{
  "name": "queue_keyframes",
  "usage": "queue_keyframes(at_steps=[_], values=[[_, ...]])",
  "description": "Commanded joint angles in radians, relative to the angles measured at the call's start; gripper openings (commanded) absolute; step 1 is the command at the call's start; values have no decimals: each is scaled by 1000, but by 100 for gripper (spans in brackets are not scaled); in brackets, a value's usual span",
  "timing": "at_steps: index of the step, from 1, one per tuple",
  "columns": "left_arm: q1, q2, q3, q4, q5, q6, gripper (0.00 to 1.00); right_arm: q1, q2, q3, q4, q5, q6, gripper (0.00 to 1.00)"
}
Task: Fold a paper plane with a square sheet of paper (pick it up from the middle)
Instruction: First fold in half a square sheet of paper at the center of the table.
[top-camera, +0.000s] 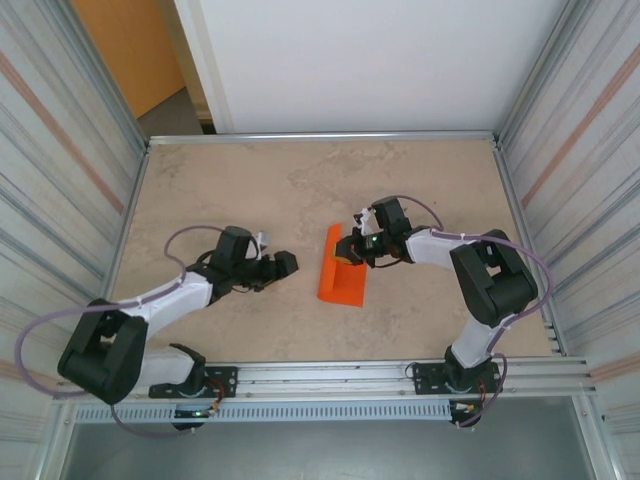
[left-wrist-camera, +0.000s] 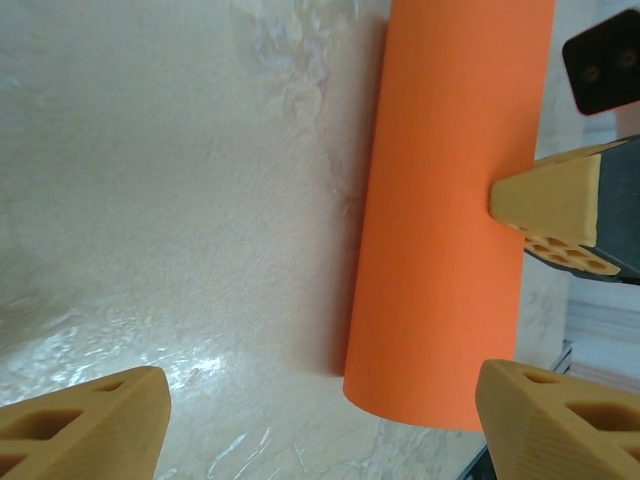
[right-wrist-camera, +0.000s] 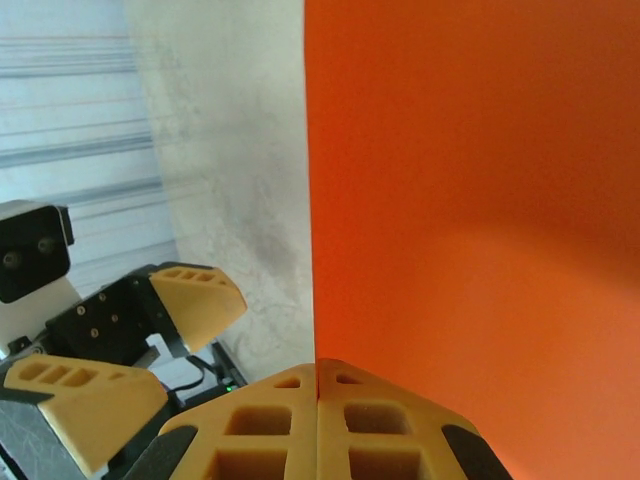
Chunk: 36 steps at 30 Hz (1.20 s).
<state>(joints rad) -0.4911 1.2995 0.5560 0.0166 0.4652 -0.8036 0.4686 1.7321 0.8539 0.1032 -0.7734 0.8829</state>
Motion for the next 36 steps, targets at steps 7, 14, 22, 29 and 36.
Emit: queue_keyframes(at_steps=[7,14,22,29,36], values=[[-135,209,208,-71,-63,57,74,-26,18,-39,-25,68,-50,3],[-175,334,313,-98,-51,45,67,-62,8,-60,-90,79,-92,3],[-218,468,480,-238,-80,102,57,-109,-51,-101,-124,63,-114,4],[-219,549,563,-264,-38,104,51,-133,-69,-115,-158,55,-117,4],[-219,611,620,-280,-6,102,43,-152,-77,-129,-161,51,-112,4]])
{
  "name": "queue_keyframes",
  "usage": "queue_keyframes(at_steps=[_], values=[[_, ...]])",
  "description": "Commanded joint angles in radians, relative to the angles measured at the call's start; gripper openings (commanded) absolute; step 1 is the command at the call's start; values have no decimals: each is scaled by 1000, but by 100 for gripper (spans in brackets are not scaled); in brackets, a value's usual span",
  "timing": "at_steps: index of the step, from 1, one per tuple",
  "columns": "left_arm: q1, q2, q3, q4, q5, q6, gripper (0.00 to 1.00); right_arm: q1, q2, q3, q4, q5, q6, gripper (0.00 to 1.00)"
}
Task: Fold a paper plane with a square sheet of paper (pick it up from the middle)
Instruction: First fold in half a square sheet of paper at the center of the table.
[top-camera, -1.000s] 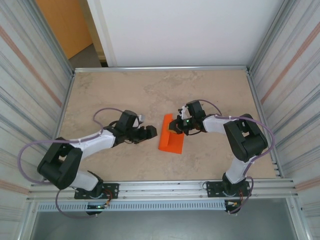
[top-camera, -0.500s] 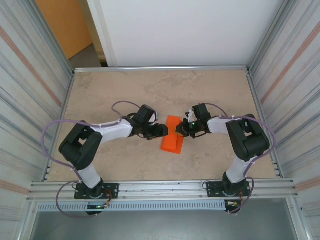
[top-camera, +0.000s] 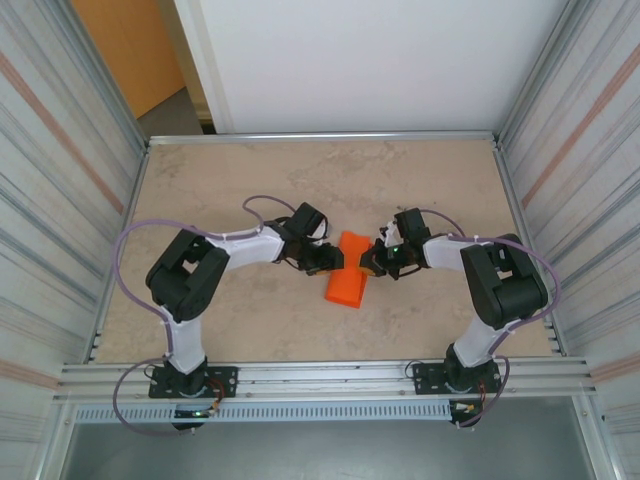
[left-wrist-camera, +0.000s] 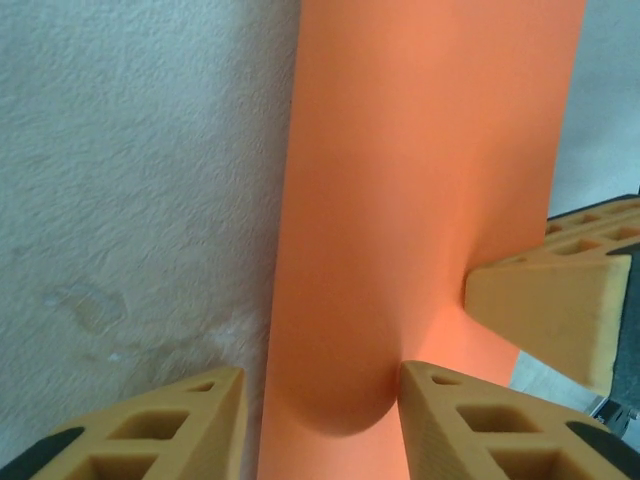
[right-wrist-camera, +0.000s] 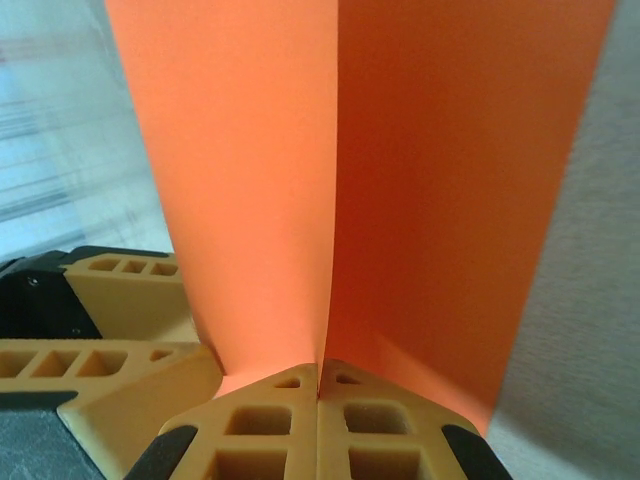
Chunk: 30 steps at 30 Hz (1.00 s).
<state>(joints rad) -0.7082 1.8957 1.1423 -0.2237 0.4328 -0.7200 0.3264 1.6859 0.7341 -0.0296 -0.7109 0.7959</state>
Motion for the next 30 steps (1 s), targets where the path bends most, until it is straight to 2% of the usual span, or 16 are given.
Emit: queue_keyframes(at_steps=[1,6,11,14,17,19,24,30], values=[[-2,20,38,-43,30,19,41,-11,-29,-8,-29,-13,-25,4],[-10,46,61,-65,33,24,36,-10,-28,-11,-36,-15,-24,5],[-33,84,100,-149,-28,39,35,-10,-32,-10,-59,-1,-22,7],[-46,107,120,-195,-73,42,34,-12,-47,-7,-94,21,-26,13],[-55,123,125,-212,-93,23,34,-26,-91,-8,-151,61,-39,26],[-62,131,125,-219,-111,6,35,-41,-130,-12,-189,91,-52,29],[-84,161,136,-272,-182,-43,36,-83,-219,-16,-293,192,-101,30],[-111,226,149,-306,-209,-99,38,-96,-247,-25,-314,225,-117,30]])
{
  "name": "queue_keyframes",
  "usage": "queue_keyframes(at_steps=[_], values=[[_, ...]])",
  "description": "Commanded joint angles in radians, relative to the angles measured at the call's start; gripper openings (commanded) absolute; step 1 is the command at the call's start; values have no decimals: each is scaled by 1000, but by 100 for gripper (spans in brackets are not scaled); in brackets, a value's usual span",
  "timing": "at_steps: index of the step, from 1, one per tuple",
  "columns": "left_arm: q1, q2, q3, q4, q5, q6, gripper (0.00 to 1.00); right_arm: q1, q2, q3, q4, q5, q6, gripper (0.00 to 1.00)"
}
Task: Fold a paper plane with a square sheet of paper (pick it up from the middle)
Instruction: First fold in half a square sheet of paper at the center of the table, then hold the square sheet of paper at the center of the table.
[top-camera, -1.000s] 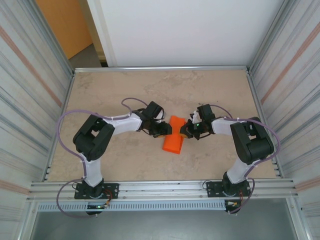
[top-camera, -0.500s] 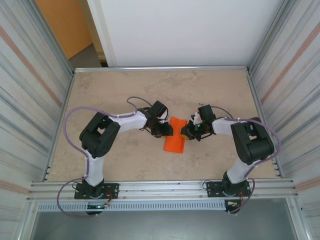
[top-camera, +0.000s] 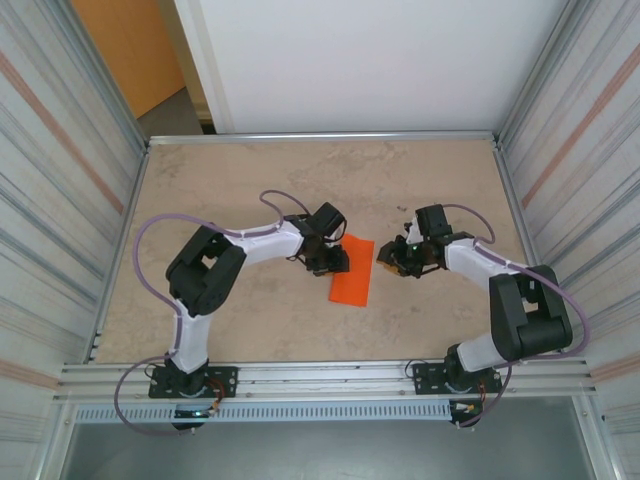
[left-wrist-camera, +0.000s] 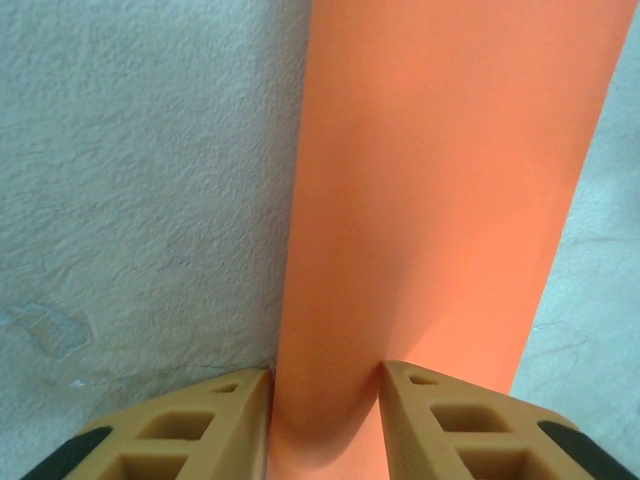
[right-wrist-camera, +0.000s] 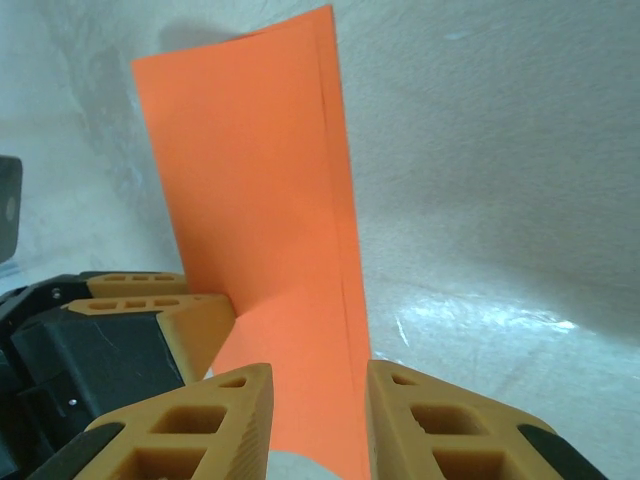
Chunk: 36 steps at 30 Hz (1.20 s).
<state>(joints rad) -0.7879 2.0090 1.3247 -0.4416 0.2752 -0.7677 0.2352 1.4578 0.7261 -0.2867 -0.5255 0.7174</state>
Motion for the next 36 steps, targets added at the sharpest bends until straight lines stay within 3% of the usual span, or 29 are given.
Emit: queue_keyframes(at_steps=[1,8,19,36], values=[[-34,123,-32,-90,-53,-61,38,-7,-19,-19,-57,40,-42,30],[-43,171,-6,-117,-62,-93,41,-10,13,-7,-53,15,-71,30],[-74,248,83,-199,-65,4,41,-35,36,2,-31,1,-90,27],[-76,309,143,-239,-60,34,41,-61,41,-23,9,-50,-92,27]])
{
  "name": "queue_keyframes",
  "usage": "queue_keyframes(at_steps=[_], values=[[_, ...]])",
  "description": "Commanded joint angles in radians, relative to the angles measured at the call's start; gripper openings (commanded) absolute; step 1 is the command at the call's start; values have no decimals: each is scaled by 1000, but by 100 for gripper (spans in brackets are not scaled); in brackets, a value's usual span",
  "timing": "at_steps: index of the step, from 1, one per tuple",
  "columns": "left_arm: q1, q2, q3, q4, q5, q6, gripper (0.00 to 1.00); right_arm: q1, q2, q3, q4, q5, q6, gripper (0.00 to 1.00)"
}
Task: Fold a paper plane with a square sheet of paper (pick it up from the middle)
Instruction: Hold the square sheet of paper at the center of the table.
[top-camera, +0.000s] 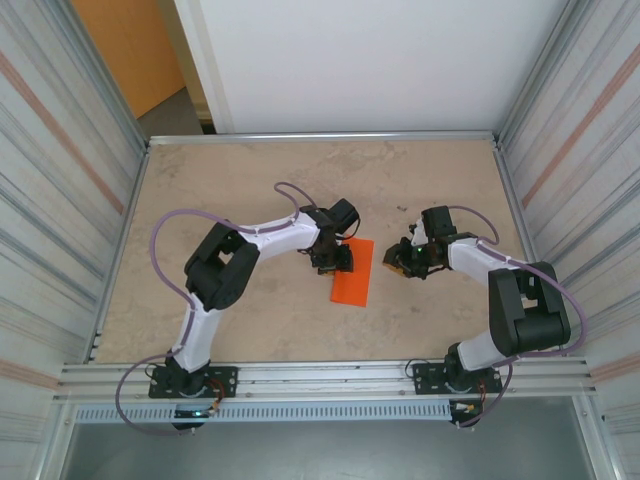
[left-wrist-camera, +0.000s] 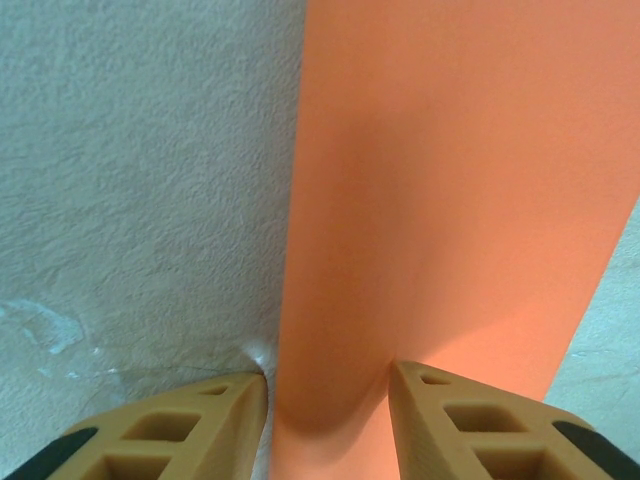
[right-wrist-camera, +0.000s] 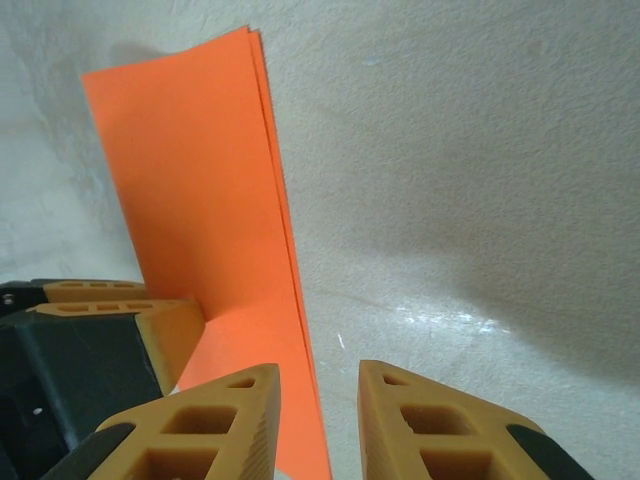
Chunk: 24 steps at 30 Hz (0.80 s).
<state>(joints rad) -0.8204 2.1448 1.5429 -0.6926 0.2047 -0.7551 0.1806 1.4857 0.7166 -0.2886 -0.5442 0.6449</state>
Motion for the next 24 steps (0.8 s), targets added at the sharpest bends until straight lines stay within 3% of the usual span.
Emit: queue_keyframes(at_steps=[1,14,24], values=[[-43,176,-75,14,13,26,41,-7,15,-14,16,-37,-19,27],[-45,201,-64,13,17,56,42,41,76,-11,86,-133,-16,24],[-44,213,-65,13,20,69,41,126,169,21,156,-129,33,18]])
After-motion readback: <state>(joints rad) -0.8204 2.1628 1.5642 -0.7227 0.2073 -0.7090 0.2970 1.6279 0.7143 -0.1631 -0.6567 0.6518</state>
